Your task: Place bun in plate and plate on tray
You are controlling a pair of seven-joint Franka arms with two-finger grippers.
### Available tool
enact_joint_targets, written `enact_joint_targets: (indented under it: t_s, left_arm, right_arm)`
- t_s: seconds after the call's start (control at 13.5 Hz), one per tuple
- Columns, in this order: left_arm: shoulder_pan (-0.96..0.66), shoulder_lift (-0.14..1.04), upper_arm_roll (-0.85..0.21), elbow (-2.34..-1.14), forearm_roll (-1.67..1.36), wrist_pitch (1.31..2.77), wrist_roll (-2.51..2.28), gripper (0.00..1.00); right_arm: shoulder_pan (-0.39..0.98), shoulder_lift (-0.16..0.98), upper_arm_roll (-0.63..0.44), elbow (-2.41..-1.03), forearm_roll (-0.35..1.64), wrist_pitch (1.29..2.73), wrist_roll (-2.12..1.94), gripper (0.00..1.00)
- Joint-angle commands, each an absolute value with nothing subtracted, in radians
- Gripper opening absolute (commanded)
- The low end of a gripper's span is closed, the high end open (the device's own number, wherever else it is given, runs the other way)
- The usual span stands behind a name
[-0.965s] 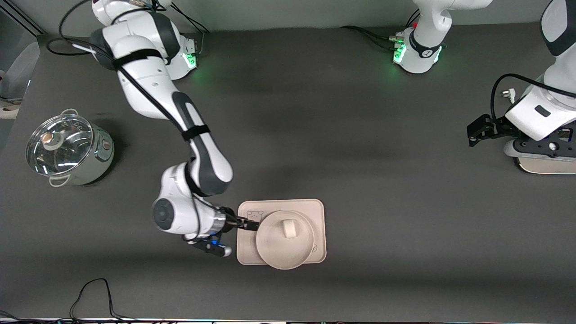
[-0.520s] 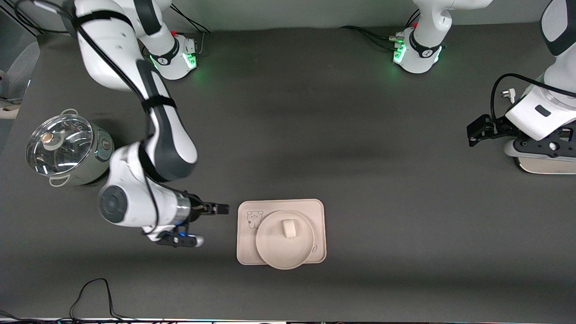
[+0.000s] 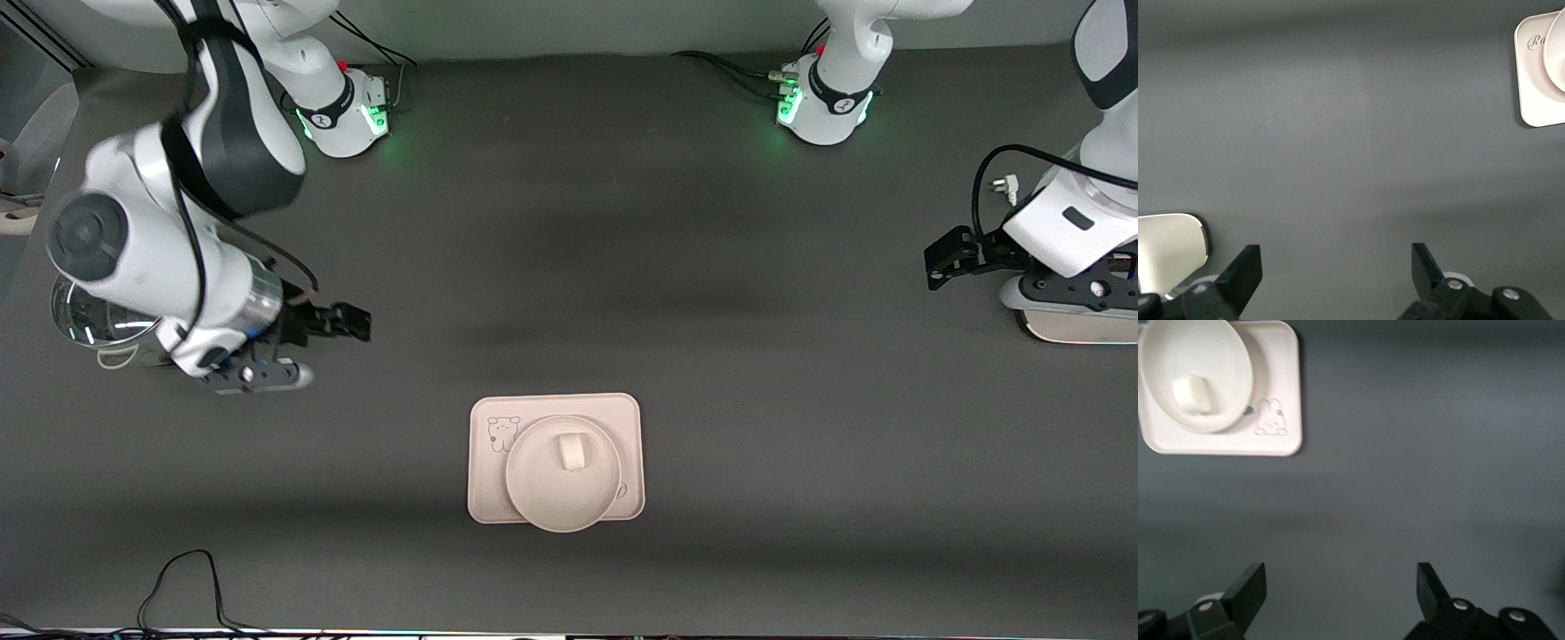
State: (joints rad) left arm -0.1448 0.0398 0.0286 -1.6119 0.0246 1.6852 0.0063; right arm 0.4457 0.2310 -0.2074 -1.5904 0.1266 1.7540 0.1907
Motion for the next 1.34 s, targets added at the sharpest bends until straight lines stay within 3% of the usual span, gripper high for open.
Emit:
enact_joint_targets:
  t_s: [0.0,0.45,0.59,0.97,1.26]
  left_arm:
    - [-0.149,0.032,0.029,-1.608,0.017,1.689,0.003,1.00]
    - [-0.147,0.031,0.028,-1.608,0.015,1.689,0.003,1.00]
    - [-0.149,0.031,0.028,-1.608,0.015,1.692,0.002,1.00]
    - [-0.152,0.037,0.028,-1.612,0.015,1.712,0.002,1.00]
    - [-0.144,0.038,0.029,-1.612,0.018,1.713,0.008,1.00]
  right_arm:
    - [0.466,0.146,-0.218,-1.641,0.037,1.743,0.170,1.00]
    - [0.454,0.106,-0.230,-1.631,0.034,1.740,0.172,1.00]
    - [0.384,0.080,-0.229,-1.635,0.035,1.727,0.170,1.00]
    - [0.096,-0.050,0.003,-1.721,0.037,1.669,0.141,1.00]
    - [0.005,-0.067,0.052,-1.736,0.034,1.663,0.034,1.00]
